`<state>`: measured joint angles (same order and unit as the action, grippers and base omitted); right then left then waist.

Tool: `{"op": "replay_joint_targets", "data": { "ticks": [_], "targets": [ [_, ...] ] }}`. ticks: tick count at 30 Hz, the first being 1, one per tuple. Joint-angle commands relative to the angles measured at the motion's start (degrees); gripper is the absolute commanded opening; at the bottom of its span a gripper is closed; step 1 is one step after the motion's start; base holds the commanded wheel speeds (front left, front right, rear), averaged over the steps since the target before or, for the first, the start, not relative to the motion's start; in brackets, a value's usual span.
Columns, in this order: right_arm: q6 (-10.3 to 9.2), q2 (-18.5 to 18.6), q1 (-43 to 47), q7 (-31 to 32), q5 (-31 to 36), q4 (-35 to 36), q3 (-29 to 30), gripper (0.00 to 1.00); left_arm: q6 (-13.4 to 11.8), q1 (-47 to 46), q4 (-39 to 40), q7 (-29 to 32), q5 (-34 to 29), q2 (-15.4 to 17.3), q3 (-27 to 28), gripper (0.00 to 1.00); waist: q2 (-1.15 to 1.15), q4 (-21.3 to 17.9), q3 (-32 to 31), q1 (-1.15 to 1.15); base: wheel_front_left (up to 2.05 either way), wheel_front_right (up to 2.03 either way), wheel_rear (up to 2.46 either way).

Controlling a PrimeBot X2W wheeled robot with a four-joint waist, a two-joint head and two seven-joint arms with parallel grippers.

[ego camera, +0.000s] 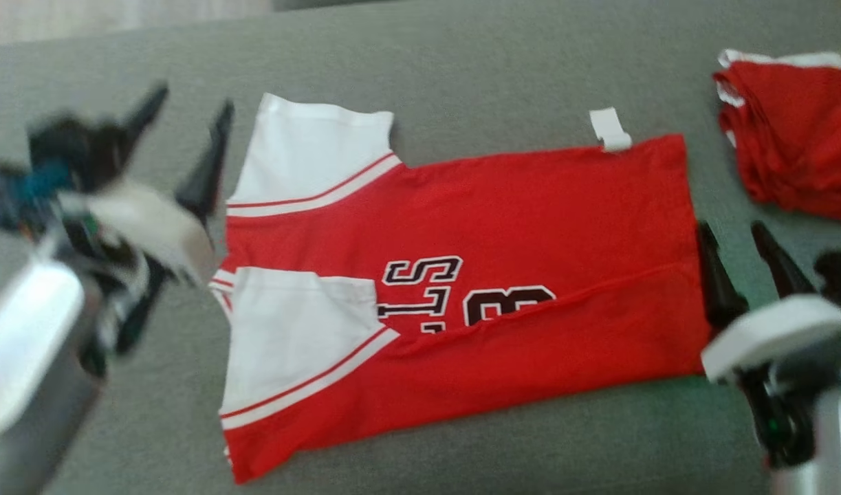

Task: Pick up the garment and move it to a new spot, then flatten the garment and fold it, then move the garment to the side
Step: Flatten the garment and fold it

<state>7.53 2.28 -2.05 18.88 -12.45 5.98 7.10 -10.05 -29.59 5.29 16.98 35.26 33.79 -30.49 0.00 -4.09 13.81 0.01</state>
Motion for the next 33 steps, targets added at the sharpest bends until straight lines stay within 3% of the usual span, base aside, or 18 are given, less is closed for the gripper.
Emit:
{"op": "replay_joint_targets", "data": {
  "ticks": [1, 4, 6, 18, 27, 28, 29, 30, 32, 33],
  "targets": [
    [-0.04, 0.6, -2.9, 0.5, 0.4, 2.4, -2.2, 1.00, 1.5, -4.9, -0.4, 2.1, 0.5, 2.7, 2.8, 1.00, 0.00, -2.6, 2.6, -0.01, 0.00, 0.00, 0.00],
    [-0.04, 0.6, -8.3, 1.1, 0.7, 2.5, -5.4, 1.00, 5.4, -14.3, -7.7, 7.9, 0.3, 3.7, 1.7, 1.00, 0.00, -5.5, 6.0, -0.01, 0.00, 0.00, 0.00],
    [-0.04, 0.6, -10.4, 1.2, 0.4, 2.4, -6.8, 1.00, 6.4, -17.2, -11.3, 10.0, 0.4, 3.6, 1.2, 1.00, 0.00, -6.9, 7.6, -0.01, 0.00, 0.00, 0.00],
    [-0.04, 0.6, -16.7, 0.5, -0.1, 1.1, -11.9, 1.00, 7.8, -21.0, -23.3, 15.9, 2.6, 5.0, 1.3, 1.00, 0.00, -12.5, 13.7, -0.01, 0.00, 0.00, 0.00],
    [-0.04, 0.6, -18.2, 0.2, -0.2, 0.1, -11.8, 1.00, 9.3, -19.5, -24.3, 17.6, 4.1, 5.6, 0.3, 1.00, 0.00, -12.9, 14.6, -0.01, 0.00, 0.00, 0.00],
    [-0.04, 0.6, -18.5, 0.2, -0.1, -0.1, -11.7, 1.00, 9.7, -19.4, -24.0, 17.8, 3.9, 5.5, -0.1, 0.87, 0.00, -12.9, 14.7, -0.01, 0.00, 0.00, 0.00],
    [-0.04, 0.6, -18.7, 0.3, 0.0, -0.2, -11.7, 1.00, 10.0, -19.4, -23.8, 18.0, 3.9, 5.3, -0.5, 0.50, 0.00, -12.7, 14.8, -0.01, 0.00, 0.00, 0.00],
    [-0.04, 0.6, -19.1, 0.4, 0.2, -0.4, -11.8, 1.00, 10.2, -19.3, -23.5, 18.2, 3.9, 5.1, -0.9, 0.33, 0.00, -12.6, 14.8, -0.01, 0.00, 0.00, 0.00],
    [-0.04, 0.6, -20.0, 1.0, 0.5, -1.1, -12.1, 1.00, 10.5, -19.2, -23.1, 18.3, 3.8, 4.4, -1.6, 0.00, 0.00, -12.4, 14.8, -0.01, 0.00, 0.00, 0.00],
    [-0.04, 0.6, -20.5, 1.5, 0.7, -1.6, -12.2, 1.00, 10.5, -19.3, -22.9, 18.2, 3.8, 4.1, -1.8, 0.00, 0.00, -12.2, 14.9, -0.01, 0.00, 0.00, 0.00]
  ]
}}
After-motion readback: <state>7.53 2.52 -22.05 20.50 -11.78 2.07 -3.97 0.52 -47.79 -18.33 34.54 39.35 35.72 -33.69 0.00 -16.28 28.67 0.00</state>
